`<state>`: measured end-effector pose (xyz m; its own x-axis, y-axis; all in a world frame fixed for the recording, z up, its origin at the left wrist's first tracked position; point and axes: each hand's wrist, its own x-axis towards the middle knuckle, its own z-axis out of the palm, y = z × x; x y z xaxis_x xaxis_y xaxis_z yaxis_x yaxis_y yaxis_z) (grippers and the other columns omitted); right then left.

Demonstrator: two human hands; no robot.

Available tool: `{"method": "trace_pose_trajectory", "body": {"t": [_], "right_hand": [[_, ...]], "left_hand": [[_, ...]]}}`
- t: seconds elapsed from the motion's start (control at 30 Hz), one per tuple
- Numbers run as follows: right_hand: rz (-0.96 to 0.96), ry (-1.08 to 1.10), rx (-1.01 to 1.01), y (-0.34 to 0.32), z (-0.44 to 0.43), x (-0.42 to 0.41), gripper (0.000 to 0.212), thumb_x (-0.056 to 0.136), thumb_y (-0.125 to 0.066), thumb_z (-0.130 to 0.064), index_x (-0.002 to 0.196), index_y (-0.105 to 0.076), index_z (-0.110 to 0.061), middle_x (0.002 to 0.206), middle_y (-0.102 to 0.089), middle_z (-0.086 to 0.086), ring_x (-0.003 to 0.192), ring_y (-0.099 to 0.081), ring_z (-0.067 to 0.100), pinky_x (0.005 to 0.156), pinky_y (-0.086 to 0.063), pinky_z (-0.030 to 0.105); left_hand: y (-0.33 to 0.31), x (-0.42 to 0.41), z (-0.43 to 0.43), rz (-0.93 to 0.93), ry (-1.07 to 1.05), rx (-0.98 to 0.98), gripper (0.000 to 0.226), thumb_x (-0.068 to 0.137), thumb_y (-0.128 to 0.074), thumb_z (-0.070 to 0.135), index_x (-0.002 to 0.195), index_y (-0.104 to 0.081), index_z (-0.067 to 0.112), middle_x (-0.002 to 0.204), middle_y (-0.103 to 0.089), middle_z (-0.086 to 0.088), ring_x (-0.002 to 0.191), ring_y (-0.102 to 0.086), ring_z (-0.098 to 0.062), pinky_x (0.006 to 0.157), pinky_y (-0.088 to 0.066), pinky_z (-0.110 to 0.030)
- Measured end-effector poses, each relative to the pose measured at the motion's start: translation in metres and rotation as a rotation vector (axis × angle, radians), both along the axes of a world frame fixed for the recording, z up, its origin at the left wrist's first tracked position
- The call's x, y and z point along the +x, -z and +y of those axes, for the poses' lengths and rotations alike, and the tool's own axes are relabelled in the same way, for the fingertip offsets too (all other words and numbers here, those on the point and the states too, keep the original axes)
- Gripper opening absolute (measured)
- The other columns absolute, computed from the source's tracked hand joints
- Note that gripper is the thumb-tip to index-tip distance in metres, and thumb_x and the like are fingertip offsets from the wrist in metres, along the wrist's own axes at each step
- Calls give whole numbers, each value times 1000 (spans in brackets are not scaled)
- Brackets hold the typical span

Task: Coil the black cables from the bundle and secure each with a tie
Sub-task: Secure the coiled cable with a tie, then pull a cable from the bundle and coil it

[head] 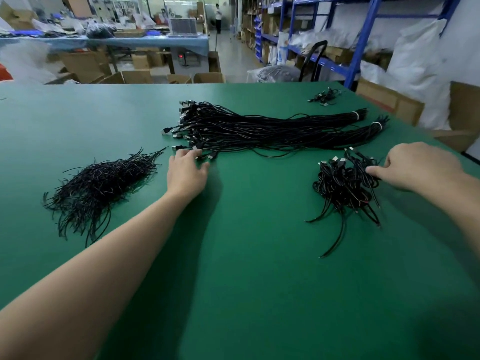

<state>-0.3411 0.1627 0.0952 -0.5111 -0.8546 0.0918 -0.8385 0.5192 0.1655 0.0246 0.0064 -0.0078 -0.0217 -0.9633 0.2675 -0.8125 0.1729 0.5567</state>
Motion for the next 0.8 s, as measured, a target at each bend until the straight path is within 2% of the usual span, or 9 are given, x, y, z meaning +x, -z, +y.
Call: {"method": "trace_pose_trajectory", "body": {"t": [0.1,0.2,0.3,0.4,0.5,0.57,0.67,0.73,0.8], "right_hand": [[0,5,76,-5,0,-1,61,91,-45,-74,94,-74,-20,88,-64,6,83,-62,29,71,-53,33],[-7,-21,120,-8,0,0,61,91,-44,-74,91,-72,-20,87,-66,5,84,-64,28,77,-57,38],[-18,-88,73,-12,0,5,58,94,-47,-69,86,-72,-17,79,-67,4,75,-64,26,69,-57,36],[67,-207,-132,-14,1,19,43,95,-53,-60,93,-70,-21,78,-63,2,77,-60,26,53,-42,27],[94,-389,-357,-16,1,46,34,95,-58,-50,104,-69,-19,96,-65,8,96,-59,31,72,-51,40],[-5,-489,-405,-12,1,70,27,95,-59,-47,101,-69,-22,100,-64,6,101,-57,29,83,-50,44],[-241,-577,-366,5,-3,106,24,95,-59,-46,98,-70,-25,100,-63,-2,101,-56,21,87,-48,39],[-435,-617,-320,18,-6,125,23,95,-61,-44,99,-72,-25,99,-65,-6,99,-58,15,88,-49,35],[-667,-612,-279,29,-9,141,21,97,-61,-42,97,-73,-25,94,-69,-11,92,-62,7,81,-48,24]], "left_hand": [[1,-4,-16,-191,19,-1,46,103,-52,33,147,-51,20,149,-49,-10,137,-38,-35,112,-36,-45],[0,-6,-27,-268,-16,-14,39,103,-54,33,140,-60,21,139,-57,-12,132,-43,-35,104,-42,-44],[-4,-6,-34,-286,-38,-52,30,101,-59,31,126,-70,19,126,-64,-13,121,-54,-36,96,-47,-43],[-12,-3,-37,-229,-22,-43,23,101,-57,24,112,-76,16,116,-71,-11,105,-64,-35,85,-54,-41],[-27,5,-43,-13,-51,36,24,102,-55,23,110,-75,13,100,-73,-12,86,-66,-32,76,-56,-38],[-45,11,-45,262,-68,150,21,102,-54,22,103,-73,13,81,-67,-8,66,-57,-23,59,-46,-28],[-73,22,-37,610,-56,344,19,103,-52,19,89,-65,17,70,-59,3,56,-53,-6,52,-29,-23],[-88,30,-24,811,42,446,23,104,-48,20,92,-67,19,72,-57,8,56,-55,-1,53,-27,-21],[-99,36,-4,952,163,492,25,106,-45,21,93,-67,19,74,-54,8,59,-52,-1,55,-26,-21]]}}
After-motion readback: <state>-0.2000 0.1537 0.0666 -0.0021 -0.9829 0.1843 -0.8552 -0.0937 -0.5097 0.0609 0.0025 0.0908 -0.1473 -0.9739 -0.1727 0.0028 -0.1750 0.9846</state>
